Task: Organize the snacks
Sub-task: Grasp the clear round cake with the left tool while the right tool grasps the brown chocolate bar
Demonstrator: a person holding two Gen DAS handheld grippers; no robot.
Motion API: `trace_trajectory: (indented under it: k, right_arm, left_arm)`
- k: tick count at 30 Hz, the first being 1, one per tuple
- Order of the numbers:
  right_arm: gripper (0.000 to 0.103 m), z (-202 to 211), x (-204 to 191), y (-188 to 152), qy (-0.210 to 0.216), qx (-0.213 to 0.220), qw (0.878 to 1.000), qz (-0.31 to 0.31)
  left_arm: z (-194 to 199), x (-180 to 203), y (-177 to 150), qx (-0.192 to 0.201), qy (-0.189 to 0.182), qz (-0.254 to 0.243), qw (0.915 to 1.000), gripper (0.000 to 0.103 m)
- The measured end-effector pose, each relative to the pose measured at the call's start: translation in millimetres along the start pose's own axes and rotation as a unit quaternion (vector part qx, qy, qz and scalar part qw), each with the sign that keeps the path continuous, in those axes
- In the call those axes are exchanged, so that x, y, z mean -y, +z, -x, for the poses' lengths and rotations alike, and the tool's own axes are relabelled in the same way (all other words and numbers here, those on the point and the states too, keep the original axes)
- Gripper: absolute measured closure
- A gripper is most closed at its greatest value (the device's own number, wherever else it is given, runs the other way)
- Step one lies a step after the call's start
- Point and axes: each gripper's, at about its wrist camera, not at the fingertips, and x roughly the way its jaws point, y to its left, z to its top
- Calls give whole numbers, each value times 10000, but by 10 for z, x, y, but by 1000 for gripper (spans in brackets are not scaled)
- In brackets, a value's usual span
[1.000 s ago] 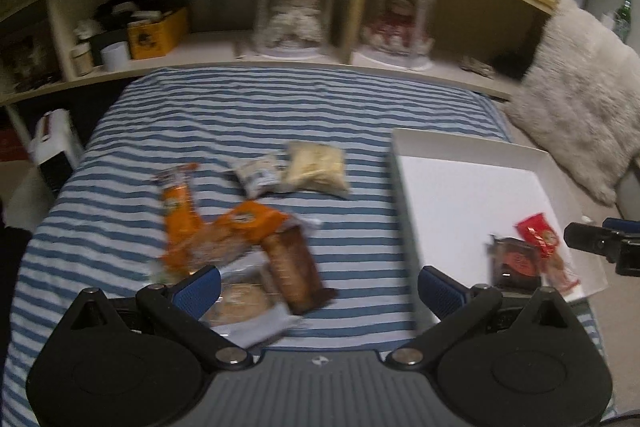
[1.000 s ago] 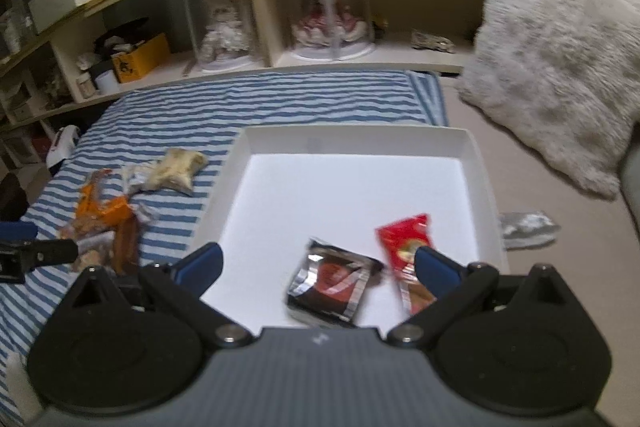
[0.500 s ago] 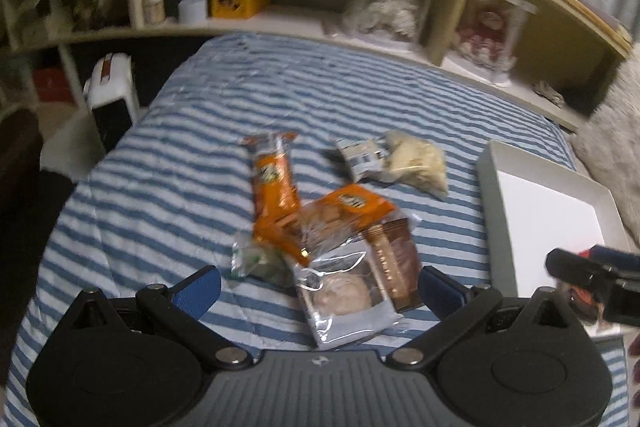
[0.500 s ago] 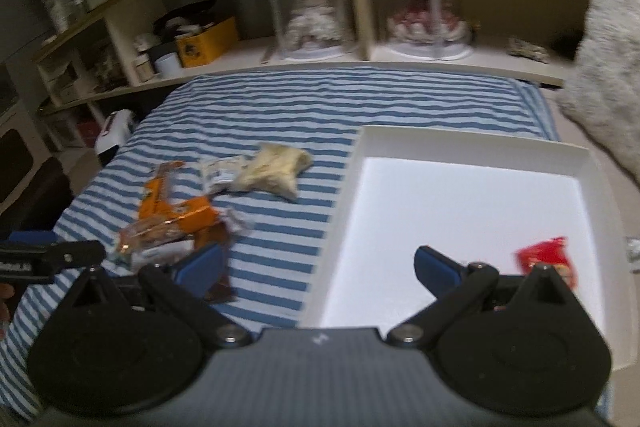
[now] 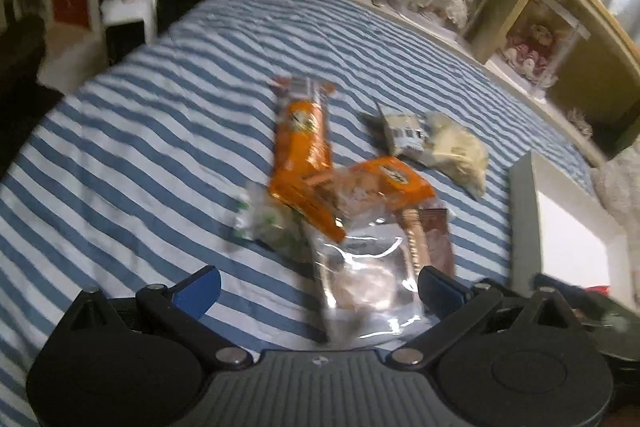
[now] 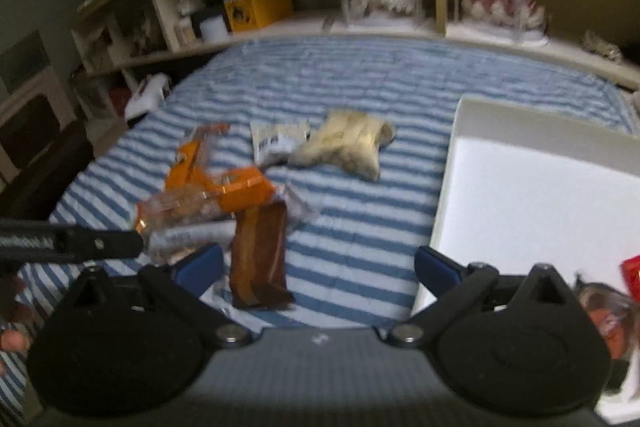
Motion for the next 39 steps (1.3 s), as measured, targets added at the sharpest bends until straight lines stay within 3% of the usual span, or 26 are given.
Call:
trace_trajectory:
  k: [4, 6, 11, 12, 14, 17, 23, 28, 39]
  right_arm:
    - [9, -185, 13, -9, 102, -172, 9998, 21]
    - [26, -255, 36, -19, 340, -235, 9991, 14]
    - [37, -373, 16, -26, 419, -256, 9987, 142]
    - [54, -377, 11, -27, 490, -222, 9983, 202]
    - [65, -402, 22, -19, 782, -337, 9964, 19]
    - [69, -416, -56, -35, 832, -424, 9954, 216]
    - [99, -305, -125, -59, 606, -535, 9961, 364]
    - [100, -158, -59, -124, 472, -697, 9959, 327]
    - [95, -46, -73, -154, 544, -382, 9976, 197]
  left_arm:
    - [-101, -46, -11, -157, -201, 289, 9993, 0]
    - [-166, -68, -11, -285, -341, 468, 9979, 0]
    - [-260, -13, -40, -314, -465, 467, 9973, 1]
    - [-270, 4, -49, -300, -474, 455, 9974, 1]
    - [-289, 33, -55, -277, -492, 447, 9974, 1]
    - [-320, 63, -64, -220, -463, 441, 9977, 1]
    - [-425, 136, -103, -196, -169, 30, 9997, 2]
    - [-460, 234, -127, -120, 60, -521, 9985, 2]
    - [-246, 139, -146, -390, 428, -1121, 9920, 0]
